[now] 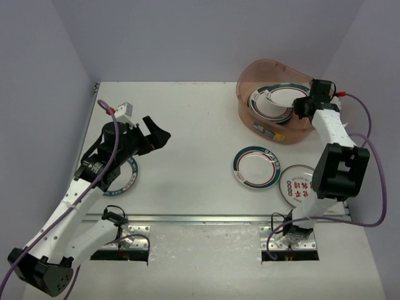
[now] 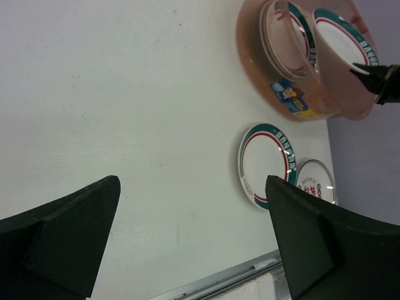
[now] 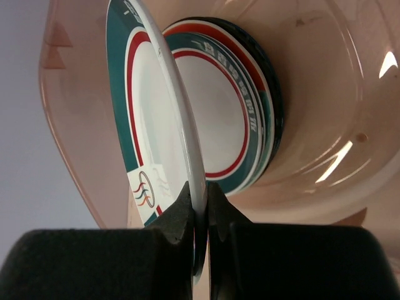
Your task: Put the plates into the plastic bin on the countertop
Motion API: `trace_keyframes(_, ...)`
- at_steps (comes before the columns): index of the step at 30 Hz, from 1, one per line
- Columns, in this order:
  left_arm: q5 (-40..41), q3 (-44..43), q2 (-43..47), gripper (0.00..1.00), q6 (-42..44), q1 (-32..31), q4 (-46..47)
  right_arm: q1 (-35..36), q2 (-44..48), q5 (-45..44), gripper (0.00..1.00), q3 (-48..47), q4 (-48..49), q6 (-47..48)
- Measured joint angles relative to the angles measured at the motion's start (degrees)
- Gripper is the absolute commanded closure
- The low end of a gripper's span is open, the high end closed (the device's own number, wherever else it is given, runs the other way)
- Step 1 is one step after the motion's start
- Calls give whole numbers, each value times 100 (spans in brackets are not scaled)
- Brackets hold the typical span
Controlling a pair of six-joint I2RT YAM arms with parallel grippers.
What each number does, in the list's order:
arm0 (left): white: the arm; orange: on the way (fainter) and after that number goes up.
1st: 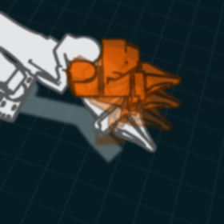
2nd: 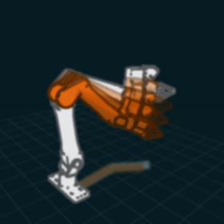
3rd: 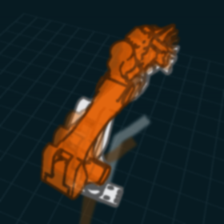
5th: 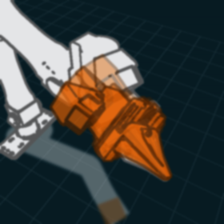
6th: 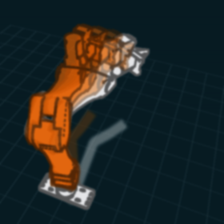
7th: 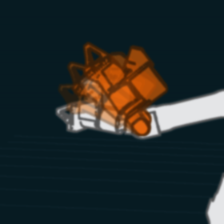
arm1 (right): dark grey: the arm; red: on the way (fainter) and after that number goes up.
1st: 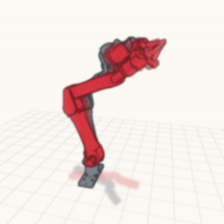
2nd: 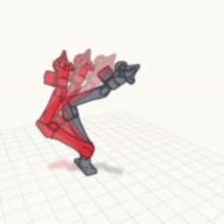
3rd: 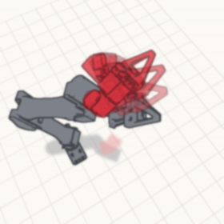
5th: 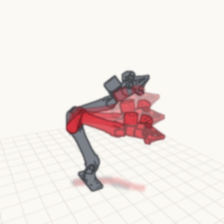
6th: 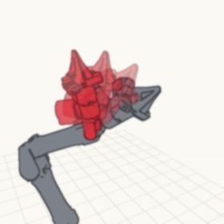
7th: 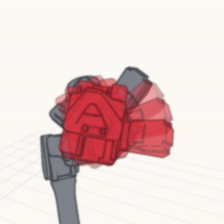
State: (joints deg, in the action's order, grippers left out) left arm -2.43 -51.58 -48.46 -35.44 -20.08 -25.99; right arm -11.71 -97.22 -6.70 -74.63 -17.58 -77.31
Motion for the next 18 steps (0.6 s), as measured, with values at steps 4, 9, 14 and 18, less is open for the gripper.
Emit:
trace_keyframes(4, 28, 192, 229, 0, 218, 0, -297, 162, -349, -387, 100, -420, -36, 27)
trace_keyframes(9, -126, 500, 427, 0, 416, 0, -425, 388, -569, -801, 100, -555, 26, 80)
trace_keyframes(14, -311, 665, 581, 0, 611, 0, -521, 591, -782, -1043, 93, -553, 210, 108)
trace_keyframes(18, -403, 665, 694, 0, 780, 0, -584, 660, -1183, -988, 65, -638, 255, 111)
